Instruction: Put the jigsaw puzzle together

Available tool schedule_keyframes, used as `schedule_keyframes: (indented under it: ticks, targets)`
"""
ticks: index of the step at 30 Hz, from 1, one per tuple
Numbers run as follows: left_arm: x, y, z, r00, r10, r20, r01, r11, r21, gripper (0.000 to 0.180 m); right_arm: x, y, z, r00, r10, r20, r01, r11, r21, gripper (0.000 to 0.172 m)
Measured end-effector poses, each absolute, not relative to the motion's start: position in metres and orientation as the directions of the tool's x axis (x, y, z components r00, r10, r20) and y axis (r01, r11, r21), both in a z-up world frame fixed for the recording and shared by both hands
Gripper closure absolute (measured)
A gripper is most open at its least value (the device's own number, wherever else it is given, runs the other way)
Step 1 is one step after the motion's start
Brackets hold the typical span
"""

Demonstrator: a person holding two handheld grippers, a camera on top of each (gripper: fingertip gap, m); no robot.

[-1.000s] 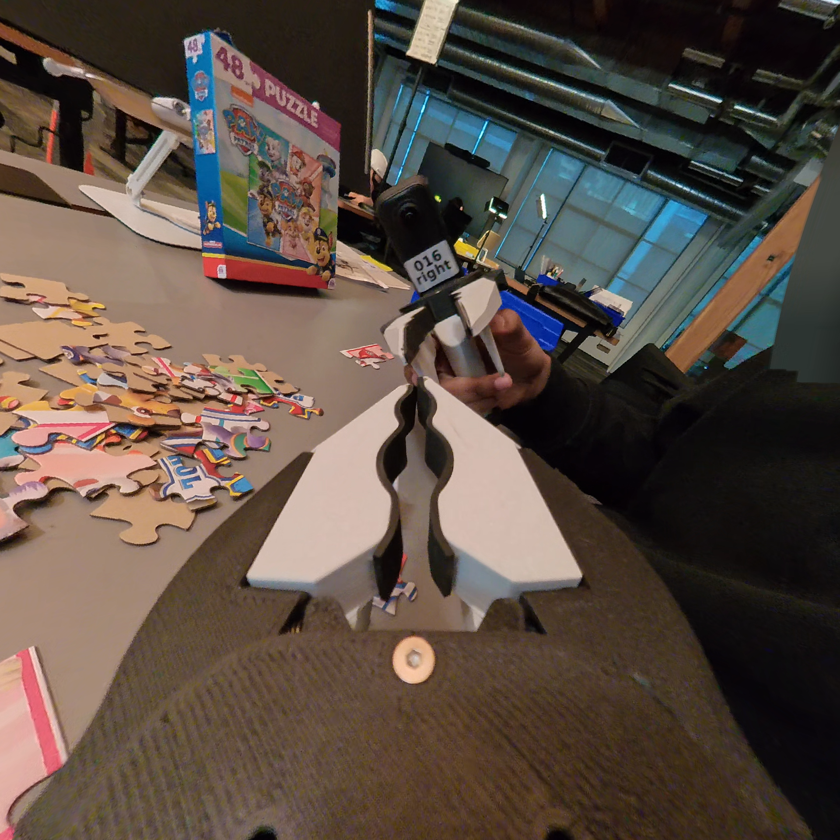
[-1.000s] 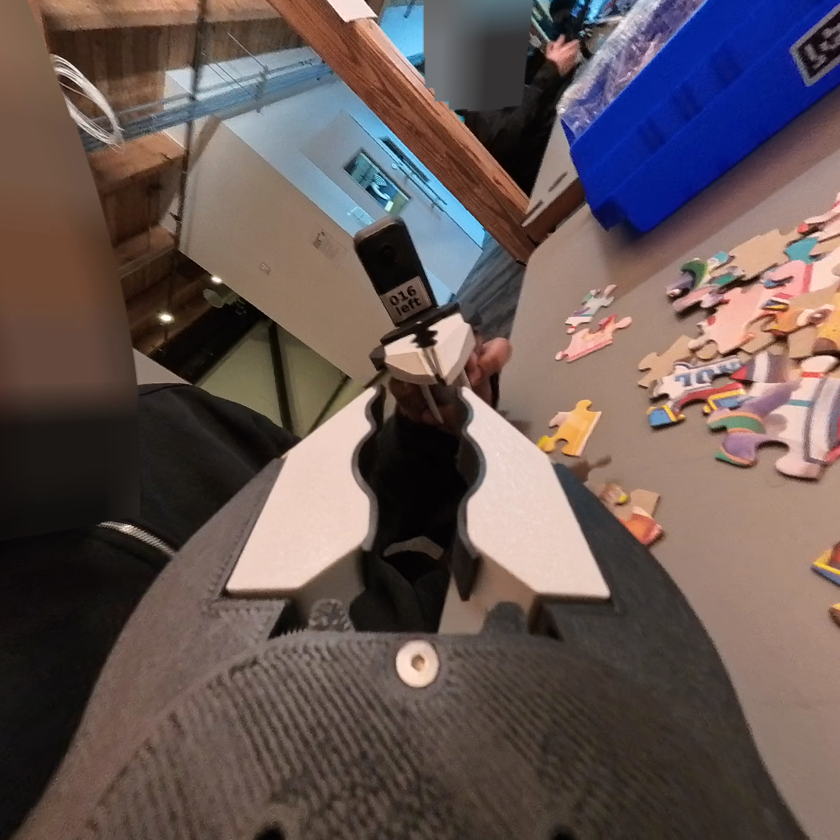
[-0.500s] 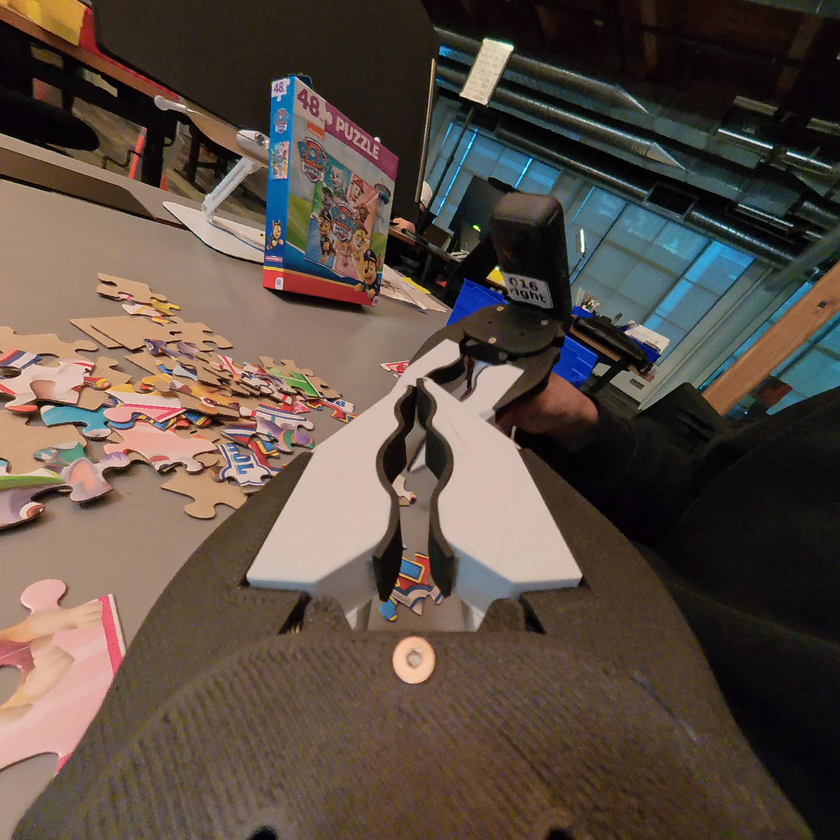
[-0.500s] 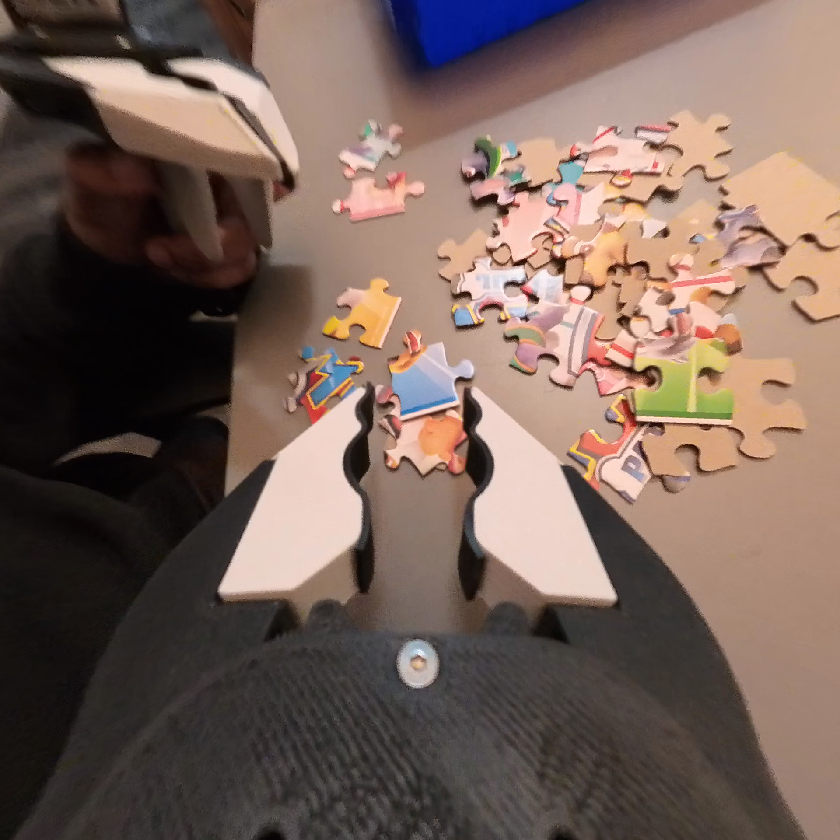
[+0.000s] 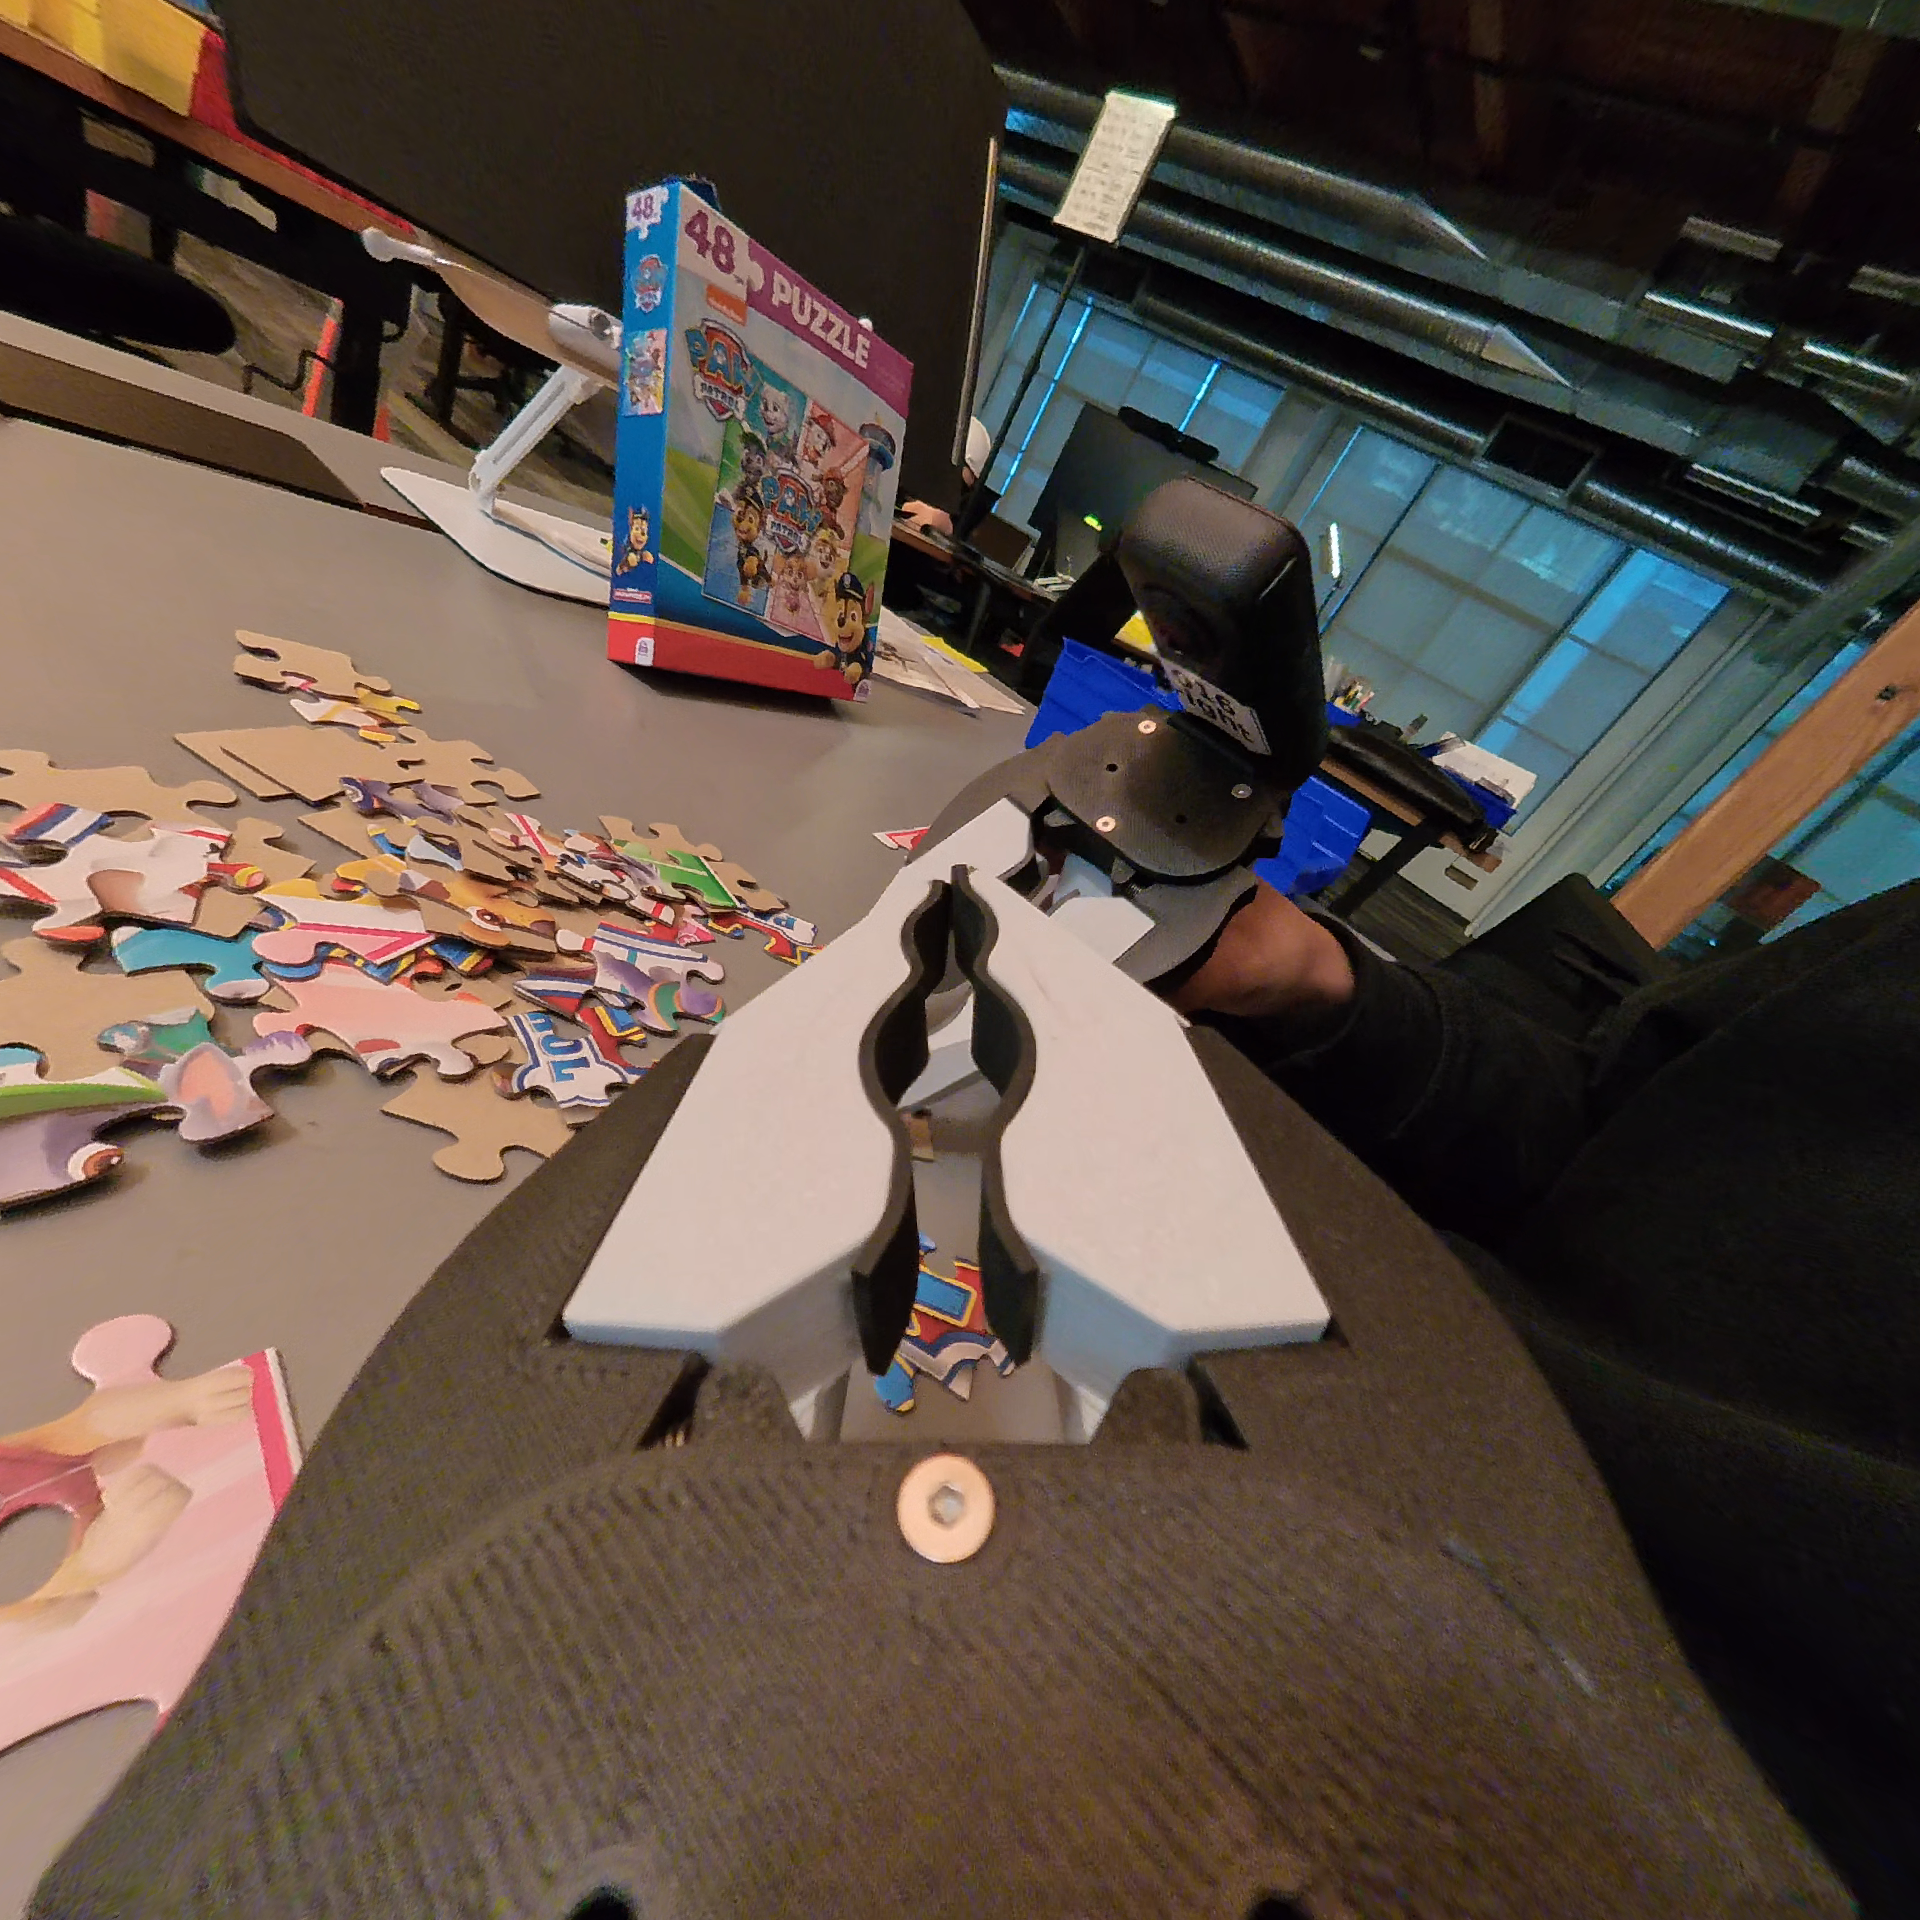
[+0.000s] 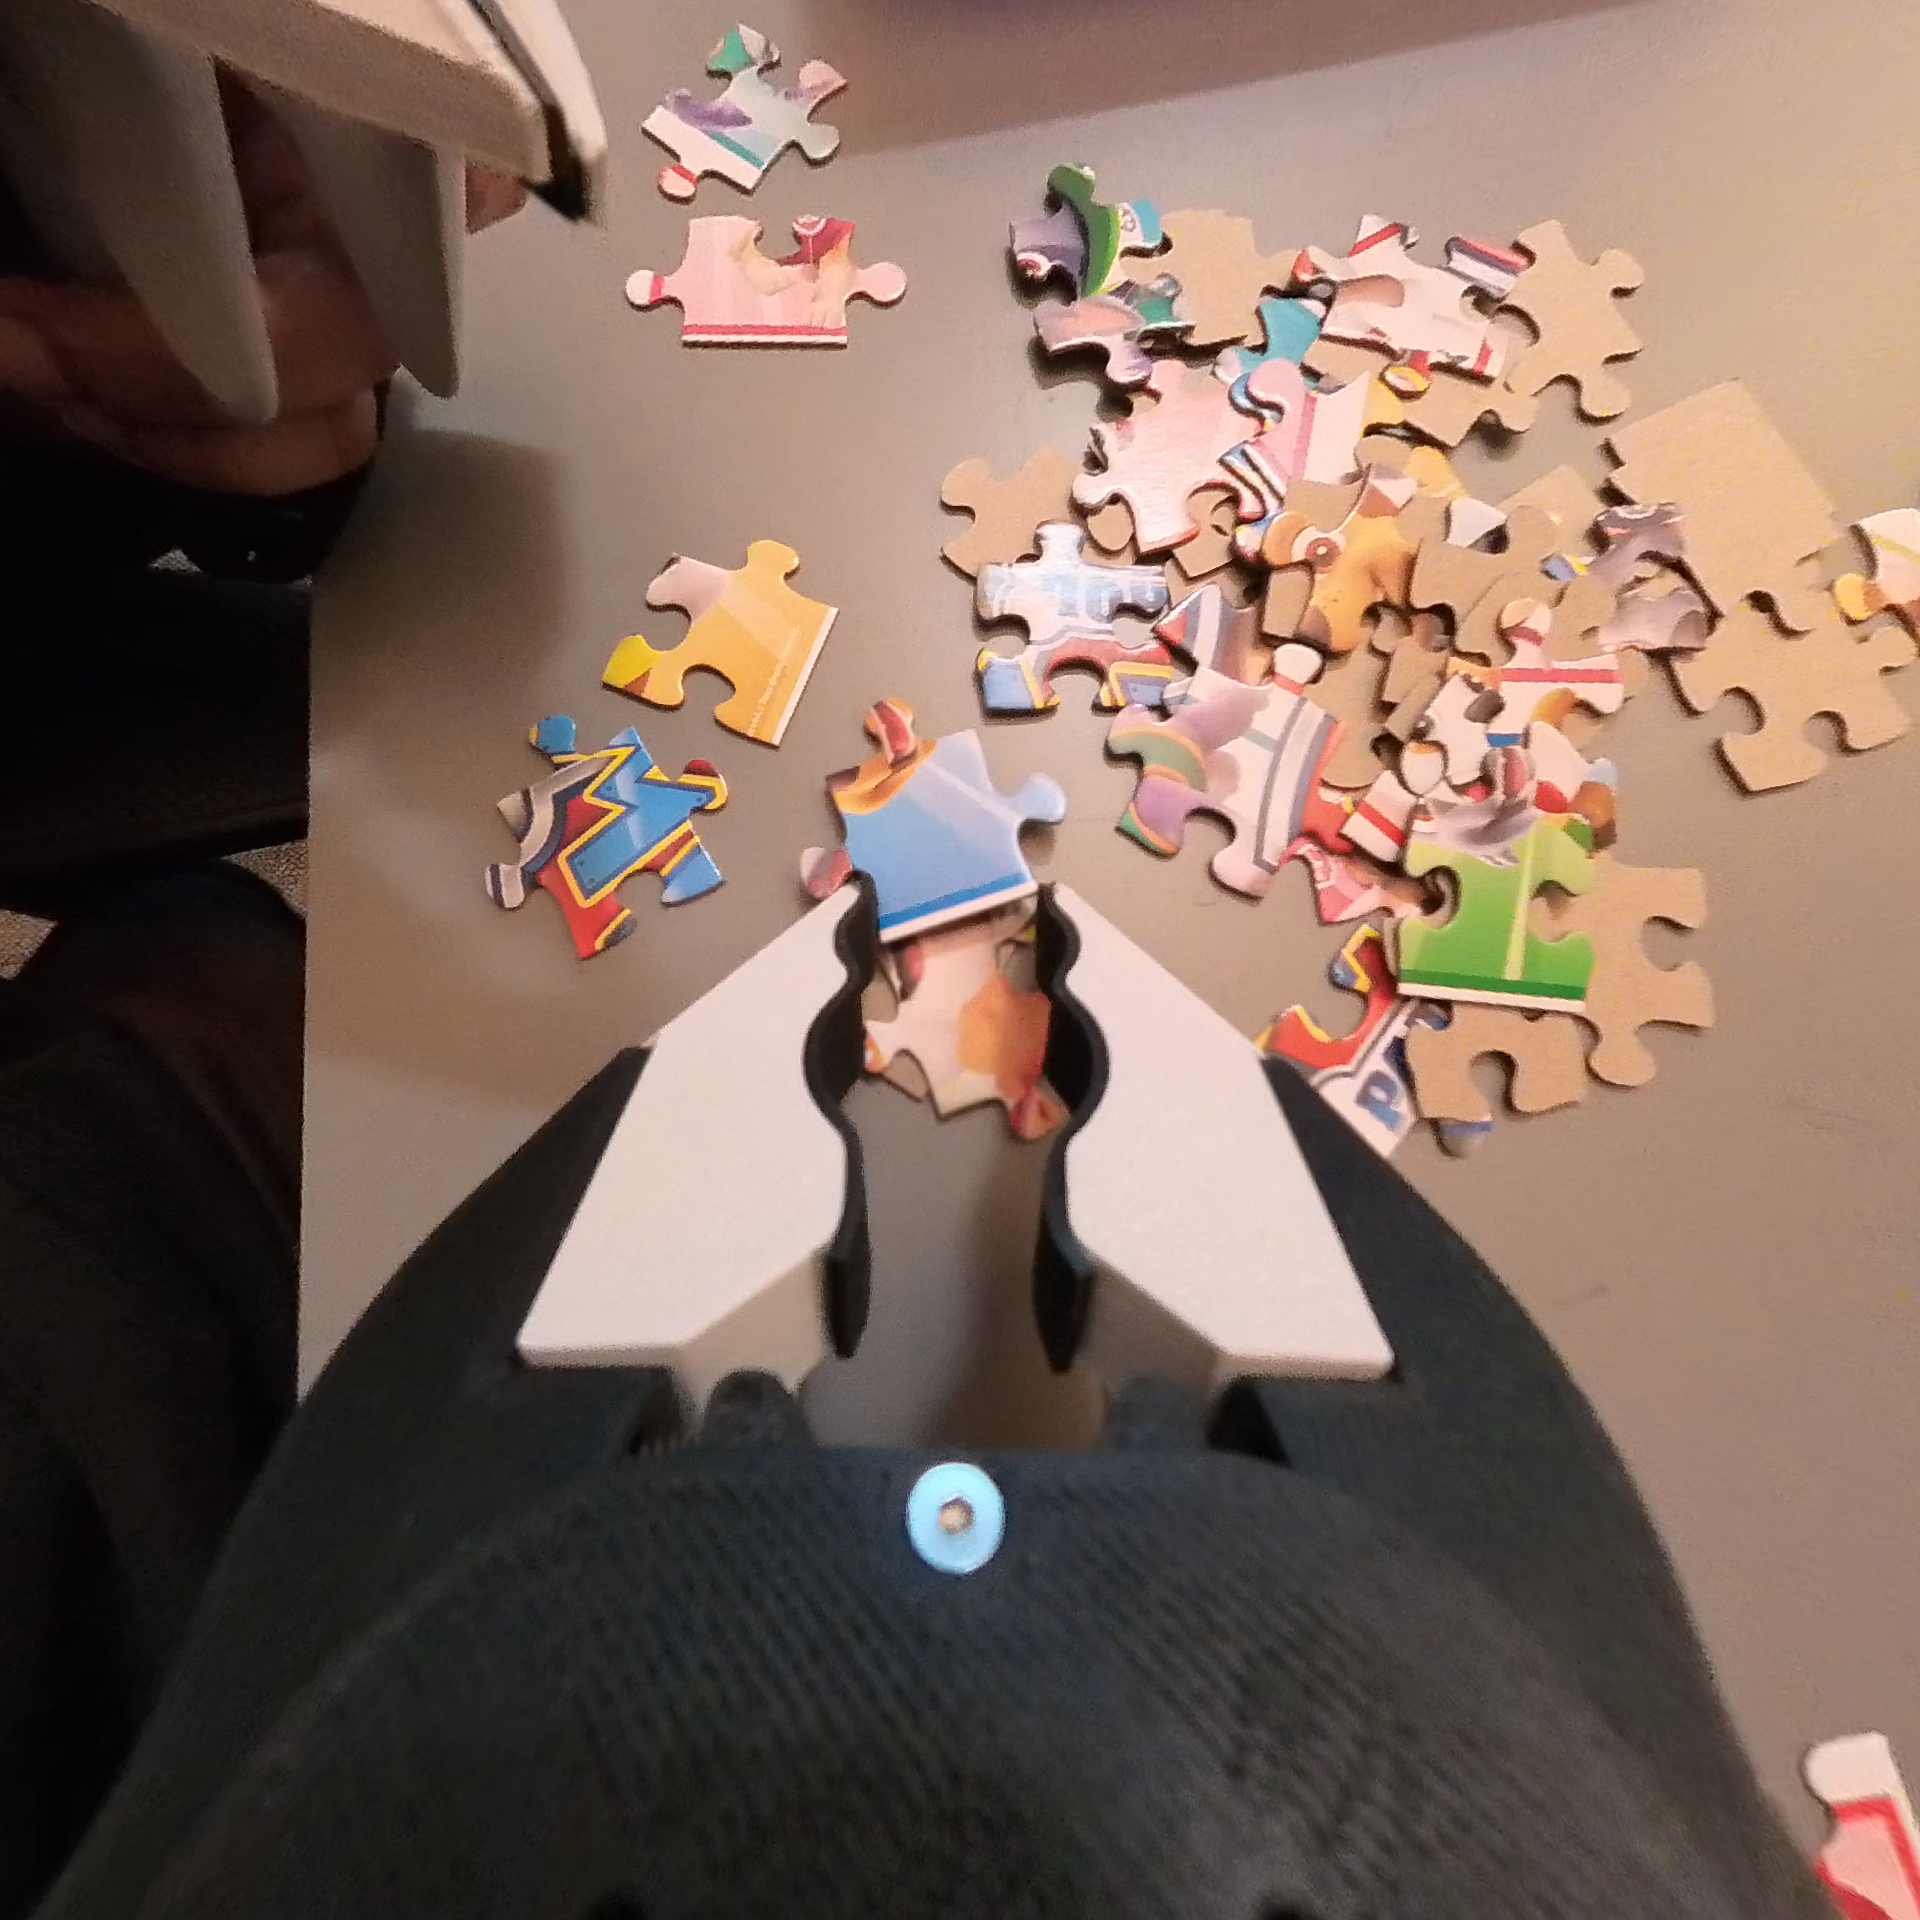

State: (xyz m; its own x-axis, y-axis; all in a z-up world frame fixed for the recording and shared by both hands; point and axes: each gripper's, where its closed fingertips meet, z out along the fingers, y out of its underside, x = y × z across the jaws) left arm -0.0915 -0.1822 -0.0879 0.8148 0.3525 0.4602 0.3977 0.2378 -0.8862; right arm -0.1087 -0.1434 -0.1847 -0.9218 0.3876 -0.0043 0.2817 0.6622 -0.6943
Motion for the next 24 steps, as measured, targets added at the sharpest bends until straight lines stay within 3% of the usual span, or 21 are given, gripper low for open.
schedule_keyframes:
  ticks: [9, 14, 18, 22, 24]
  targets:
    - [-0.092, -0.183, -0.087, 0.813, 0.348, 0.466, 0.399, 0.250, -0.882, 0.180, -0.126, -0.118, -0.157, -0.890, 0.455, 0.031, 0.275, 0.590, -0.759, 0.143]
    - [-0.092, -0.183, -0.087, 0.813, 0.349, 0.467, 0.399, 0.250, -0.882, 0.180, -0.110, -0.102, -0.147, -0.891, 0.450, -0.060, 0.325, 0.540, -0.777, 0.143]
    - [-0.093, -0.183, -0.087, 0.813, 0.348, 0.467, 0.399, 0.251, -0.882, 0.180, -0.072, -0.098, -0.160, -0.904, 0.400, -0.149, 0.370, 0.559, -0.742, 0.143]
    - [-0.092, -0.181, -0.087, 0.814, 0.339, 0.472, 0.405, 0.252, -0.879, 0.180, -0.052, -0.096, -0.184, -0.916, 0.382, -0.125, 0.358, 0.633, -0.687, 0.142]
    - [-0.091, -0.179, -0.087, 0.815, 0.339, 0.470, 0.405, 0.247, -0.880, 0.180, -0.051, -0.095, -0.188, -0.921, 0.375, -0.107, 0.345, 0.657, -0.670, 0.134]
